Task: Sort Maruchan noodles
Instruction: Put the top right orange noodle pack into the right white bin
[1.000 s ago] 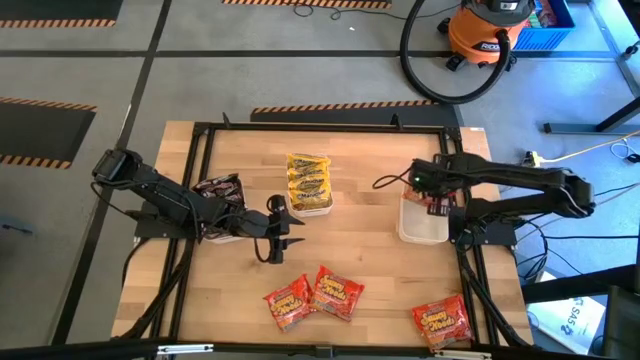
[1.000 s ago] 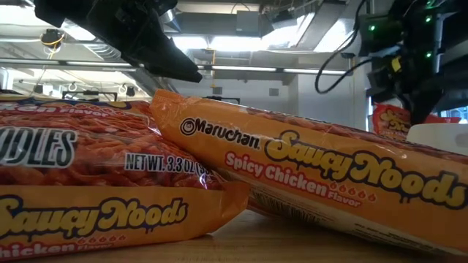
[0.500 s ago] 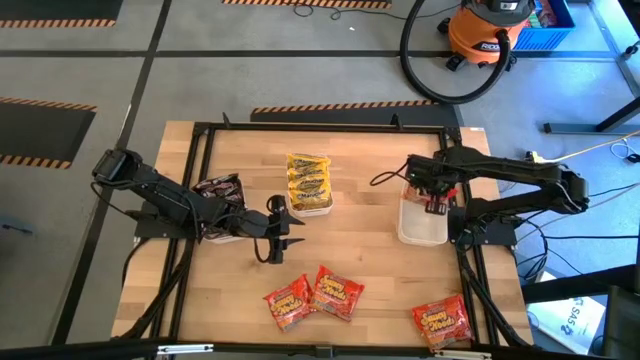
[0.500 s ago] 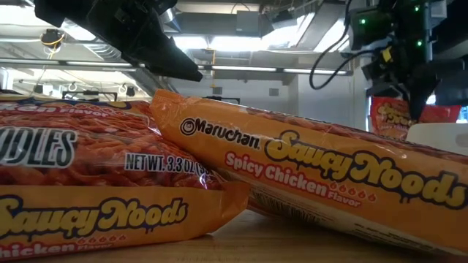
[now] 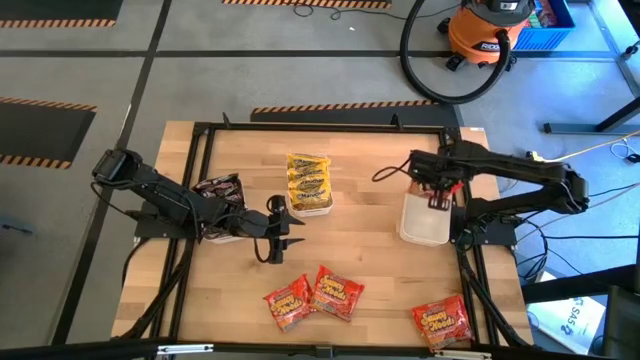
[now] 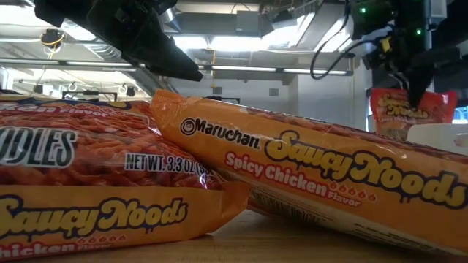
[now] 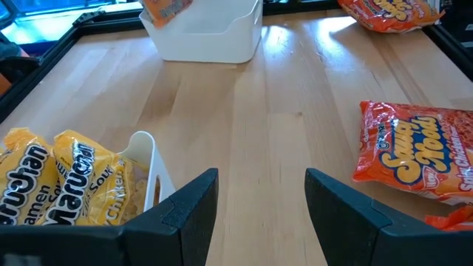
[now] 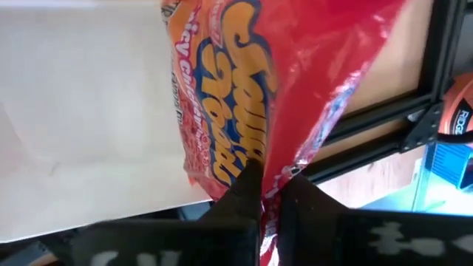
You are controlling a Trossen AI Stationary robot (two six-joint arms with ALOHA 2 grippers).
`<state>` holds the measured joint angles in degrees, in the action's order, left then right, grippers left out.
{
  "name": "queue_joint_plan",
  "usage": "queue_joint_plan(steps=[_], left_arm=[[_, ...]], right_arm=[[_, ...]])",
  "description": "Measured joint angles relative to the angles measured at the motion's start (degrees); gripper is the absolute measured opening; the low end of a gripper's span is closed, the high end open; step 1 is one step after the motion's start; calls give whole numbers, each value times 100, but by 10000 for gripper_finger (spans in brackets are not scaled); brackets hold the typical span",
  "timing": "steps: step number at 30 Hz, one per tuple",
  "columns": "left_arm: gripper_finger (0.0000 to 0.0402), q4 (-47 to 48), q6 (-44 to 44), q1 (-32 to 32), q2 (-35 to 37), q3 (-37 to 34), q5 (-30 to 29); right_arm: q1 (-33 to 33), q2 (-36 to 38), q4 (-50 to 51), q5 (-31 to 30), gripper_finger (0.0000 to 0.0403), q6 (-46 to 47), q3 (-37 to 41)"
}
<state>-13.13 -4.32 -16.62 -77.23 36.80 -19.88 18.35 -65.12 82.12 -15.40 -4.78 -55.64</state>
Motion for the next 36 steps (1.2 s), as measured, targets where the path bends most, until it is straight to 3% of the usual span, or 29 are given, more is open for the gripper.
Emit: queue_joint_plan(steps=[15,24,36], left_arm=[[195,-42,2,101,0,0,0],[195,-43,2,98,0,0,2],[195,-55,2,94,0,0,136]], right_arm=[[0,0,779,147,0,459,-919],[4,-76,778,-24,0,409,-887],[4,-79,401,-217,0,438,-126]])
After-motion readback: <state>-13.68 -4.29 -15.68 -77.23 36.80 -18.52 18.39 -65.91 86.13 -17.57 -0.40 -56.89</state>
